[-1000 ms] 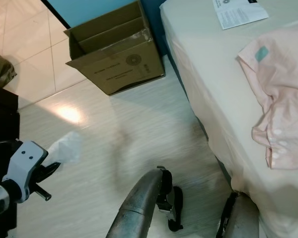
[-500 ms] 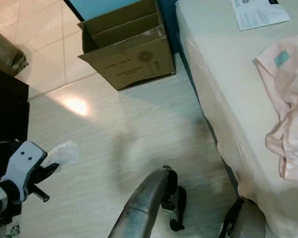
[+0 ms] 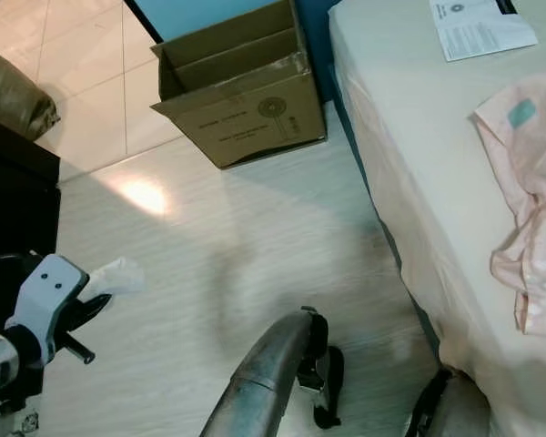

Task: Clean up the room

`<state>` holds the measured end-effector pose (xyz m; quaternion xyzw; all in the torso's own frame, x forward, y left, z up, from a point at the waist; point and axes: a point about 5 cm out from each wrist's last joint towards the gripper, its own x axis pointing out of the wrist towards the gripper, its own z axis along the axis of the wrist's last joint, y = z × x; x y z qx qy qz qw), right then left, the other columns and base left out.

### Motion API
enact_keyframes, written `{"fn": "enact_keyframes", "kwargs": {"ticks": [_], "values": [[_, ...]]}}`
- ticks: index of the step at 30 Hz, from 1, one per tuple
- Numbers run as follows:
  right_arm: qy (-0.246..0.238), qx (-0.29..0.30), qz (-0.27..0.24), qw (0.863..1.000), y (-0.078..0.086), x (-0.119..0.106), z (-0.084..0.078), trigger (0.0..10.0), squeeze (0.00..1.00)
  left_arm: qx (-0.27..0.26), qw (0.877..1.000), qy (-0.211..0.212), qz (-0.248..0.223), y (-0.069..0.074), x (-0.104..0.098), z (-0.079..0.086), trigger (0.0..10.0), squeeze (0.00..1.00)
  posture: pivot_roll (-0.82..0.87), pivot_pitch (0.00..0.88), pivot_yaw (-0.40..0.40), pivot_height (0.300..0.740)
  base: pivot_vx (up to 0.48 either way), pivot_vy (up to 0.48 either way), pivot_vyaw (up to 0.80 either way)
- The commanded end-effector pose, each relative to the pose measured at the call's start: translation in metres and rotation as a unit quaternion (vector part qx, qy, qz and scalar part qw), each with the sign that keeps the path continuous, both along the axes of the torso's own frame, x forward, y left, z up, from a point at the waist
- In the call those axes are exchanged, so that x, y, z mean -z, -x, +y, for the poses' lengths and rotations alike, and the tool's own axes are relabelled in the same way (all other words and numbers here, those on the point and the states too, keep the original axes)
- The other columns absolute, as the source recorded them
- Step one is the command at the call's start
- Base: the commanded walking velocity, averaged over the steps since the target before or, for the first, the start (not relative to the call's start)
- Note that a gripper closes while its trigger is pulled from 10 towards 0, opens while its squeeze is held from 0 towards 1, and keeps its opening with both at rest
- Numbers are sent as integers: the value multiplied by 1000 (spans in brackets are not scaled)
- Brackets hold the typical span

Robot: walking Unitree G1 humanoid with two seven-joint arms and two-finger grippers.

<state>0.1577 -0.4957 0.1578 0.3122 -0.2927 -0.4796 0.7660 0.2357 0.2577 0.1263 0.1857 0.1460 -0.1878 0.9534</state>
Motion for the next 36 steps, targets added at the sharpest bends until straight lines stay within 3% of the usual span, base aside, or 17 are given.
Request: {"fn": "enact_keyframes", "kwargs": {"ticks": [1,10,15,19,20,21,36], "values": [[-11,-2,24,1000,3,6,0,10000,0,-16,1000,0,26,5,16,3,10000,0,307,586,400,625,0,0,-788],[10,-2,22,1000,0,-16,-7,10000,0,-23,1000,13,16,0,19,-3,10000,0,282,573,400,625,0,0,-784],[-3,-7,15,1000,-2,-14,-6,10000,0,-25,999,13,15,0,19,-3,10000,0,284,575,400,625,0,0,-784],[-8,-11,21,1000,-4,-10,-5,10000,0,-25,1000,12,15,1,19,-2,10000,0,288,576,400,625,0,0,0],[-9,-11,21,1000,-4,-8,-4,10000,31,-24,1000,12,15,1,19,-2,10000,0,294,578,400,625,0,0,0],[-16,-9,22,1000,-4,-5,-3,10000,1000,-24,1000,10,15,1,18,-1,10000,0,300,580,400,625,0,0,0],[-70,13,39,997,7,22,2,10000,1000,-15,1000,0,16,3,17,1,10000,0,308,578,400,625,0,0,0]]}}
